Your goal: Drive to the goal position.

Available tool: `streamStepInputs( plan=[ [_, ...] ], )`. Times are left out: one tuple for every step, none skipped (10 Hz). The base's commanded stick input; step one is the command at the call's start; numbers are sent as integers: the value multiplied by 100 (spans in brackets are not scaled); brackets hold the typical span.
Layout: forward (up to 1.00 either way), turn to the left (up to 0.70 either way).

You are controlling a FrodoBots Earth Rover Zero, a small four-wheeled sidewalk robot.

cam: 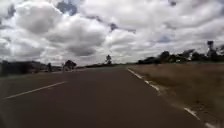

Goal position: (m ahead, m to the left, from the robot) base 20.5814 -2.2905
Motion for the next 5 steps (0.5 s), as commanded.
streamStepInputs(
  plan=[
    [76,0],
    [76,0],
    [76,0],
    [76,0],
    [76,-2]
  ],
)
